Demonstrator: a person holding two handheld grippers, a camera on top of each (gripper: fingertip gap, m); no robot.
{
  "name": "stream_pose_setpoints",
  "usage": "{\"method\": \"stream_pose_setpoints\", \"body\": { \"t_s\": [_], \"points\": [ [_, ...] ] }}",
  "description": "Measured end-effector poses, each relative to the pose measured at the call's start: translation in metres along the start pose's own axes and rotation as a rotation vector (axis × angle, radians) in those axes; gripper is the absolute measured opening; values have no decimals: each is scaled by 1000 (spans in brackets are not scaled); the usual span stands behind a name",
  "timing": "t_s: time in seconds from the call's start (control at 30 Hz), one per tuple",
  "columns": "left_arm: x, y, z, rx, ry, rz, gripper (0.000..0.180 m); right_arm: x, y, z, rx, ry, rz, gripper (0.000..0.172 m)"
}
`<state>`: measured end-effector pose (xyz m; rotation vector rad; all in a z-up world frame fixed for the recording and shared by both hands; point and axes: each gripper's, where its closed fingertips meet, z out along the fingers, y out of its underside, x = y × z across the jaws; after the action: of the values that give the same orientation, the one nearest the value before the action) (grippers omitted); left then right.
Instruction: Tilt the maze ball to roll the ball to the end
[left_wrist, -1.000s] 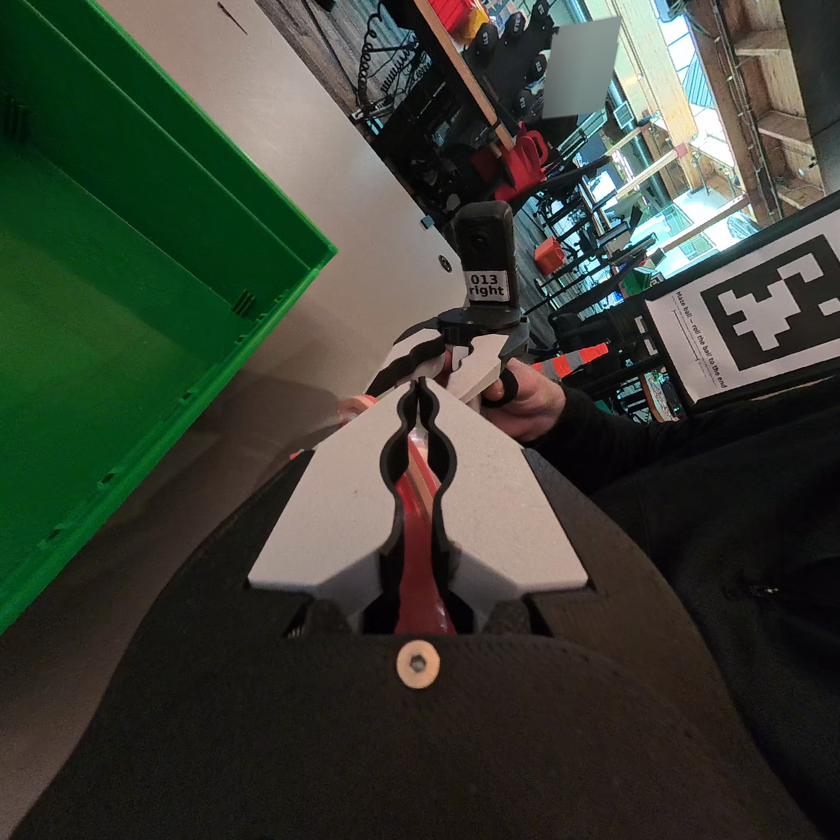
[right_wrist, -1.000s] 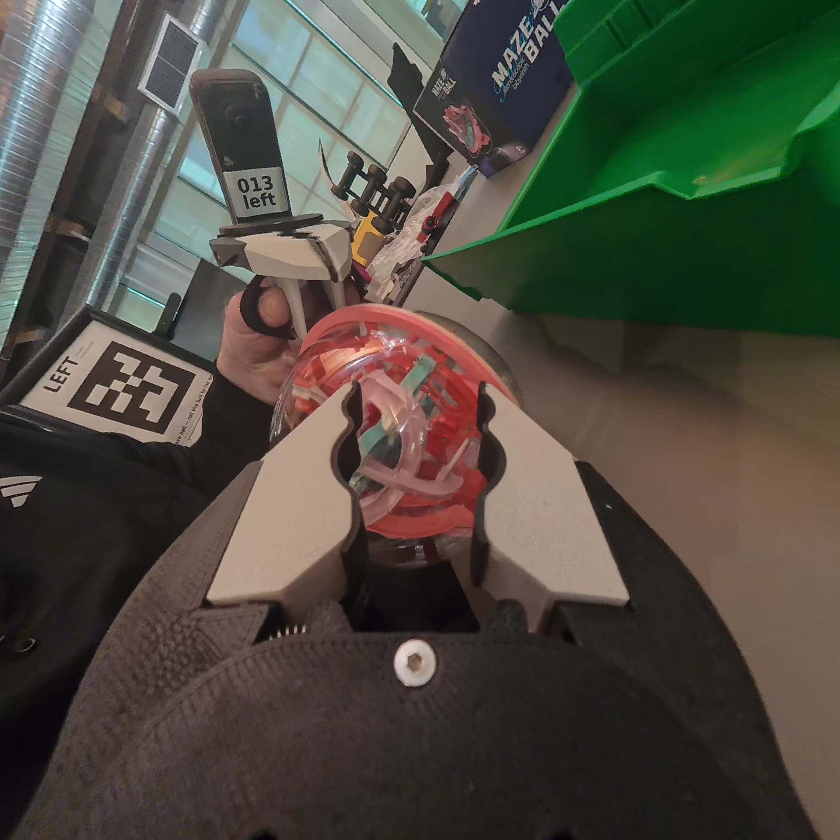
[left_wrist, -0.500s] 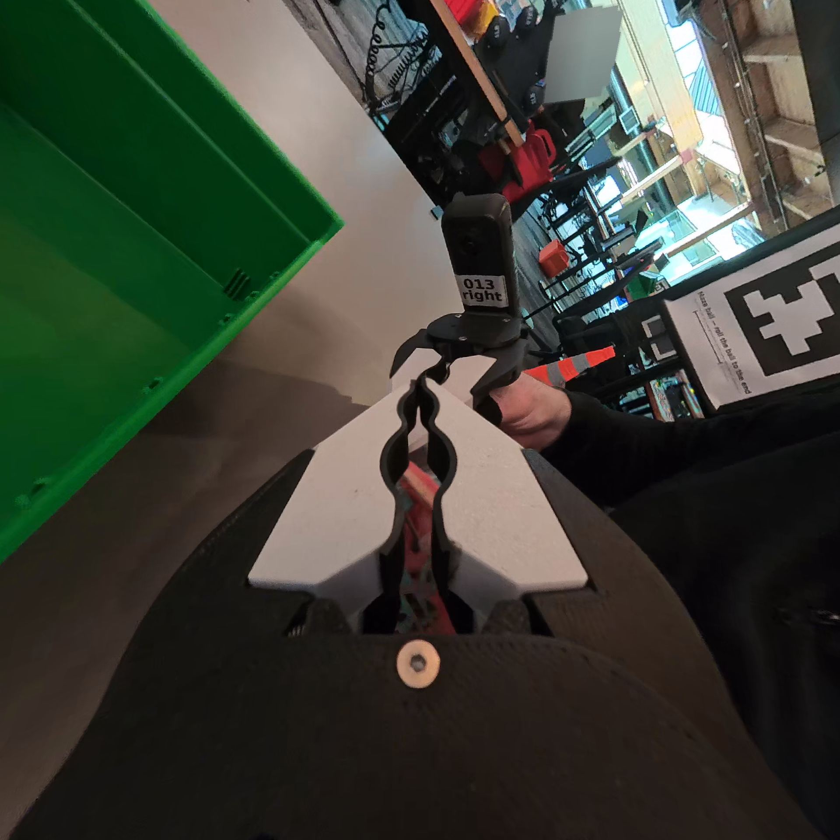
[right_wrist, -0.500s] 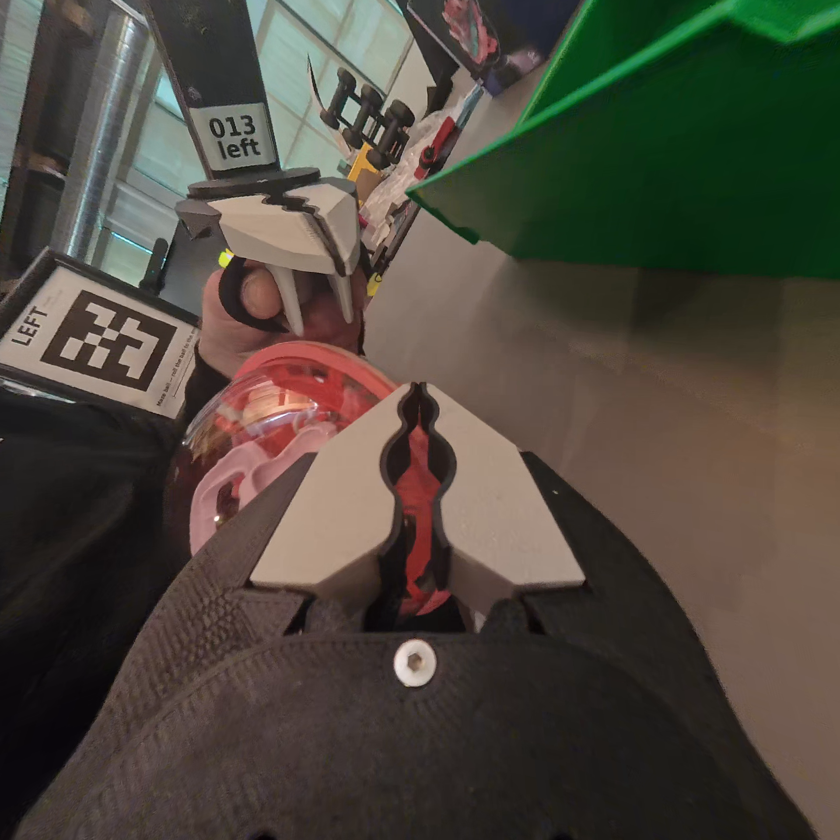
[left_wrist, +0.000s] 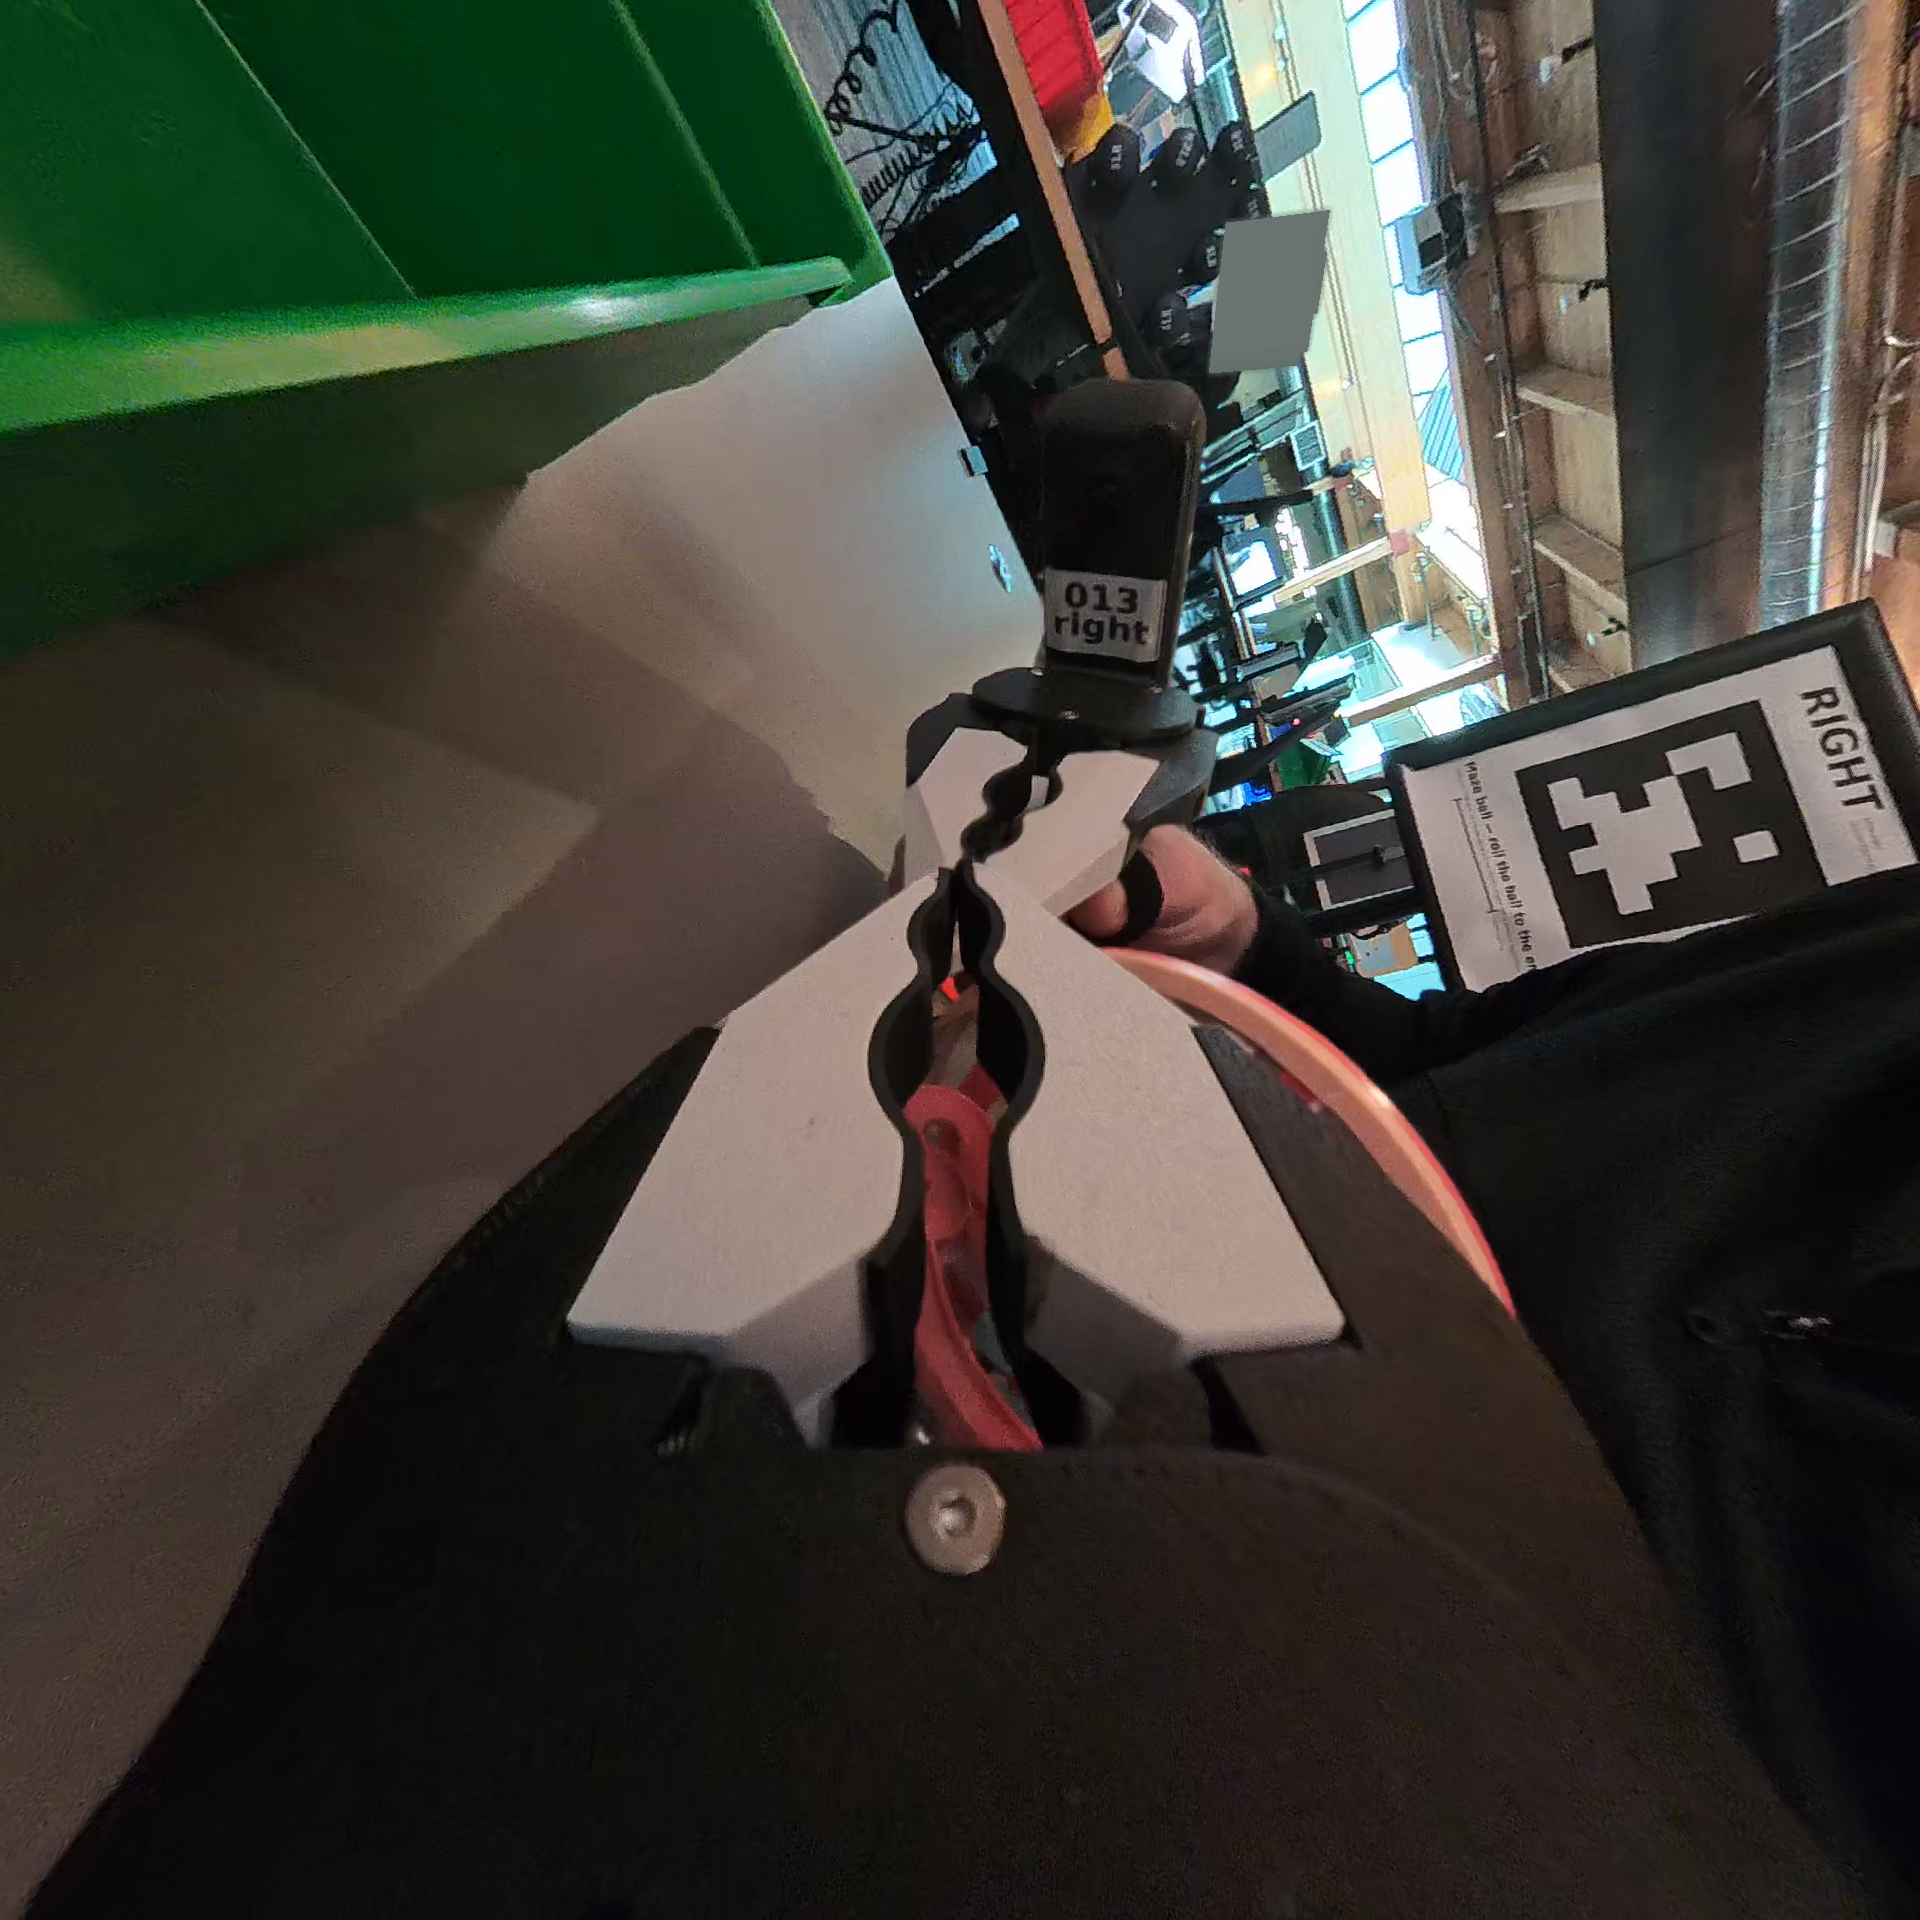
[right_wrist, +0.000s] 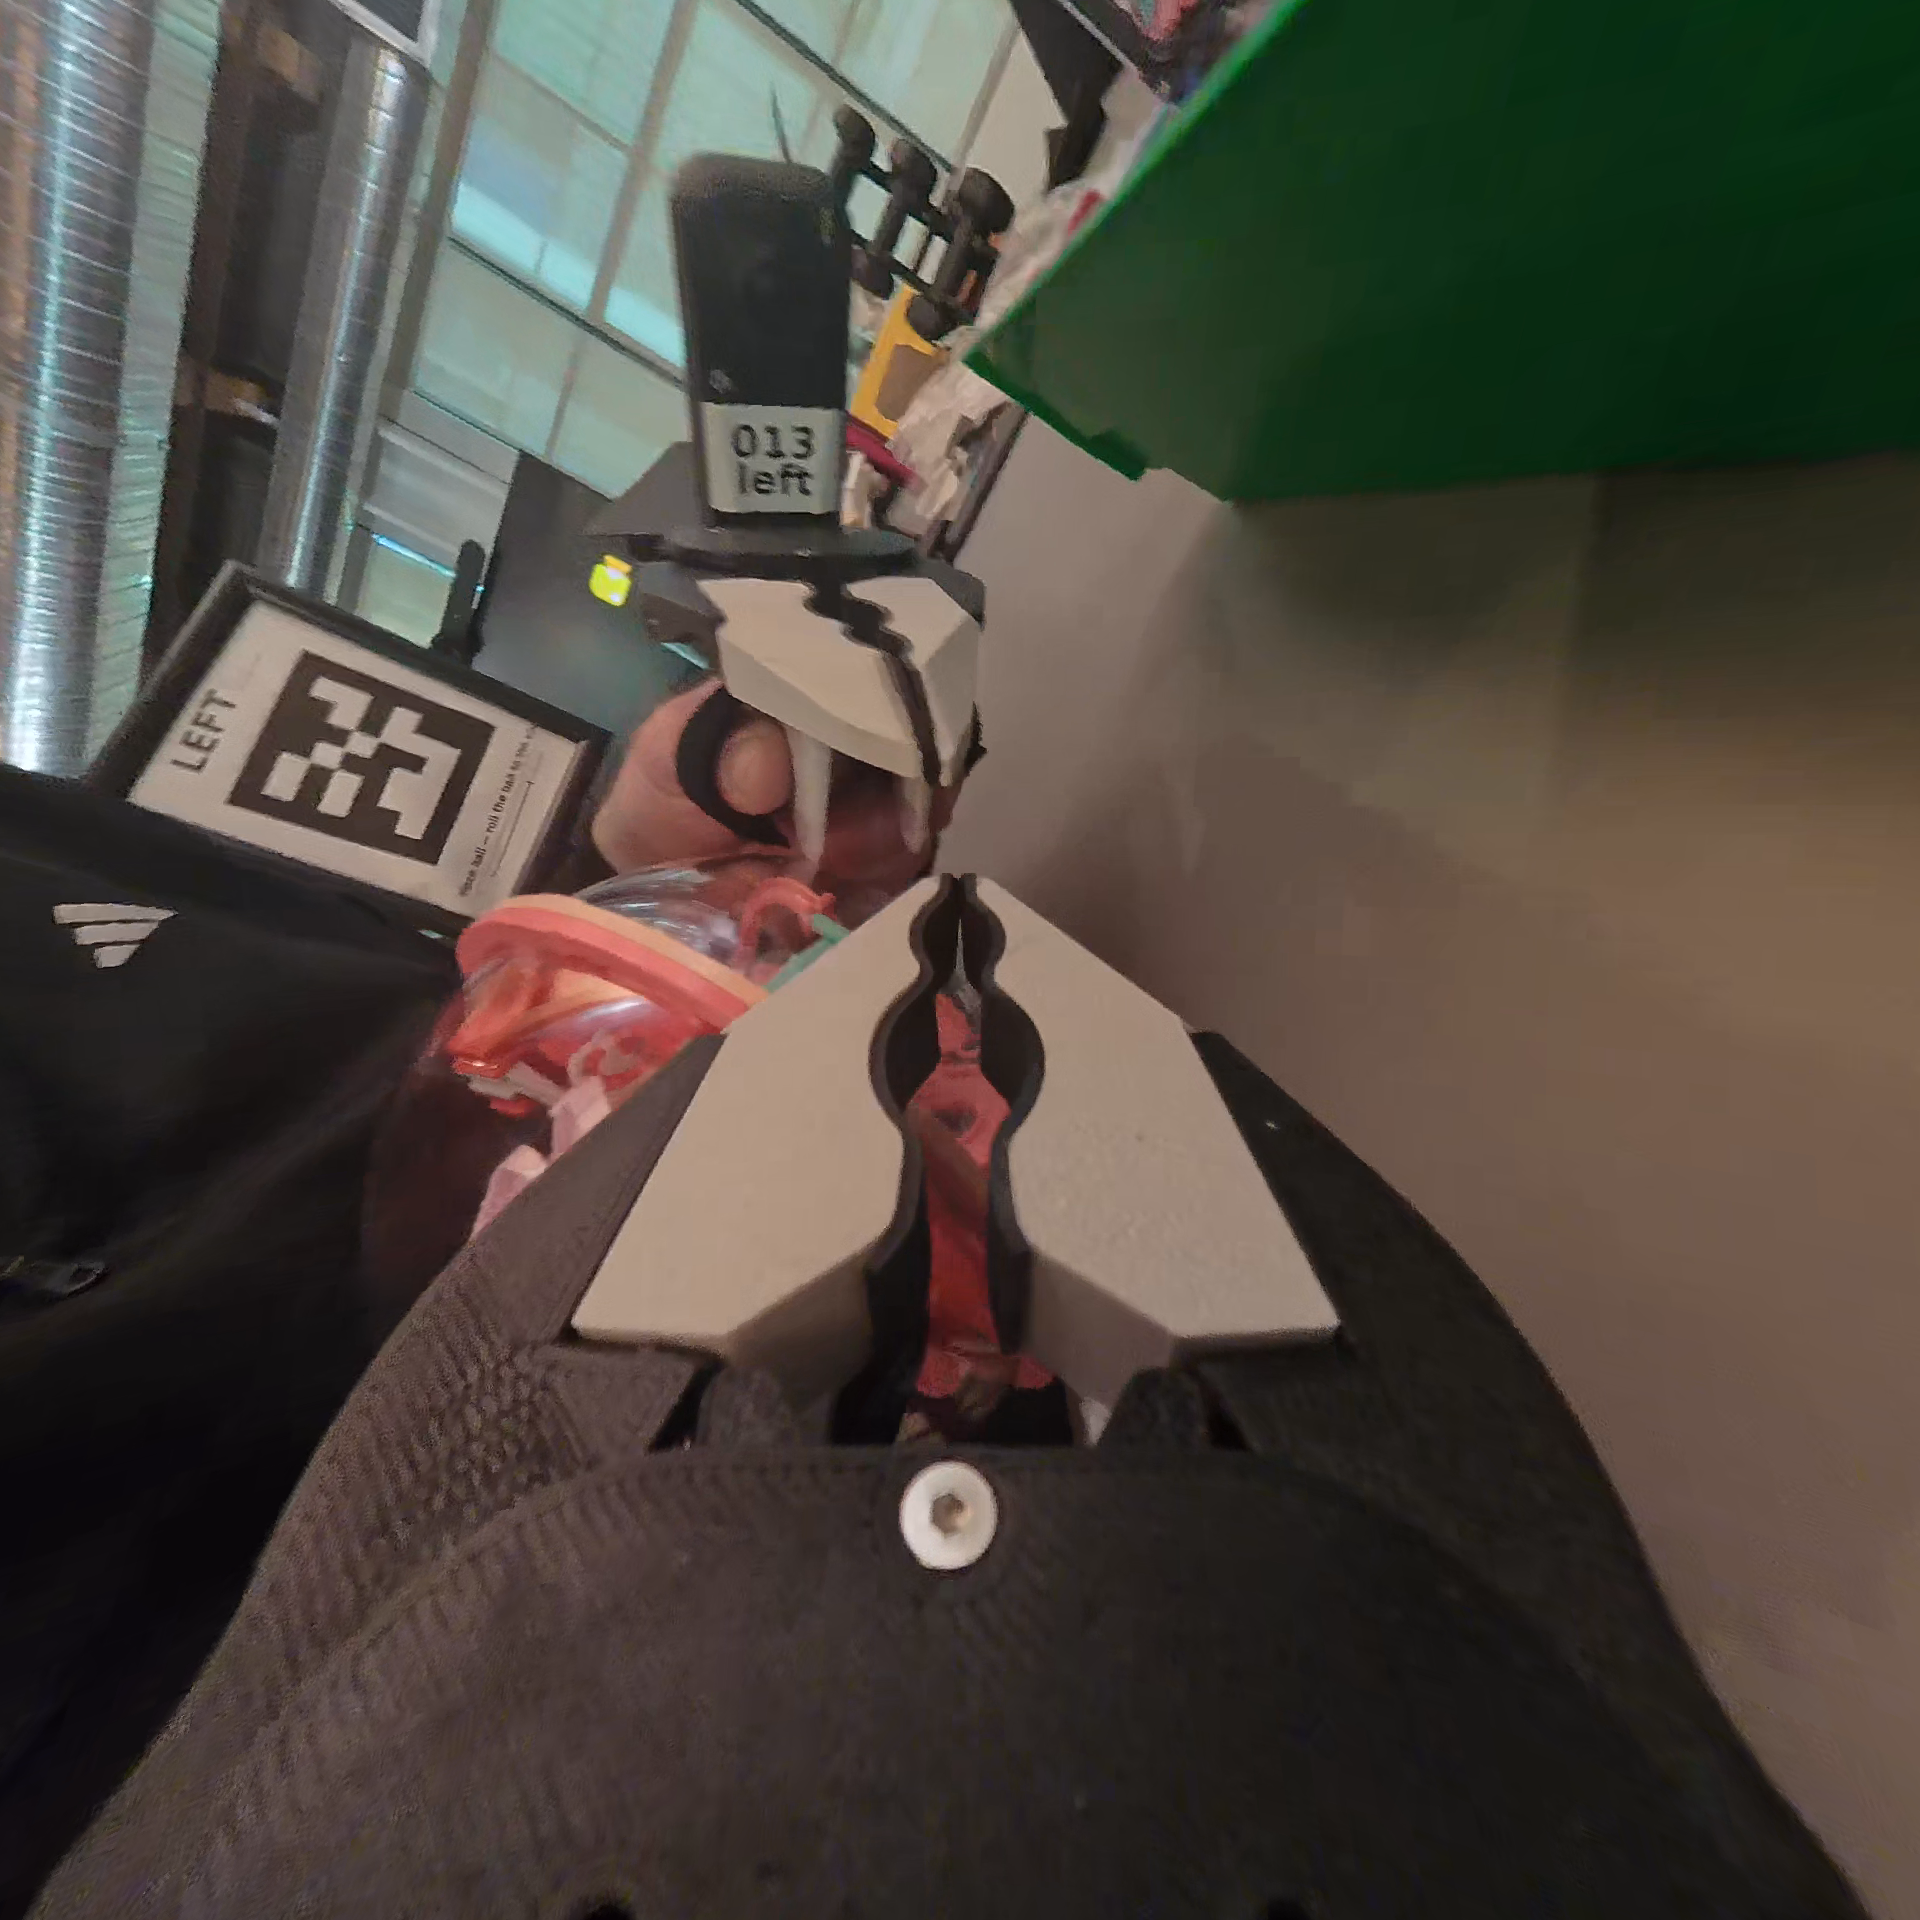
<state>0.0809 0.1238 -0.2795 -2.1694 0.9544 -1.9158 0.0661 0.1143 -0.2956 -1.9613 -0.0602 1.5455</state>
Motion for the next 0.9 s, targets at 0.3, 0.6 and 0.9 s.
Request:
{"method": "stream_pose_setpoints", "body": {
  "t_s": [0.3, 0.6, 0.9],
  "points": [
    [38, -2, -41, 137, 96, 81, 11, -21, -8, -16, -24, -137, -71, 14],
    [97, 45, -54, -10, -20, 338, 39, -20, -11, -19, -20, -176, -66, 12],
    [96, 54, -45, -24, -179, 466, 7, -21, -8, -19, -18, -169, -75, 3]
  ]
}}
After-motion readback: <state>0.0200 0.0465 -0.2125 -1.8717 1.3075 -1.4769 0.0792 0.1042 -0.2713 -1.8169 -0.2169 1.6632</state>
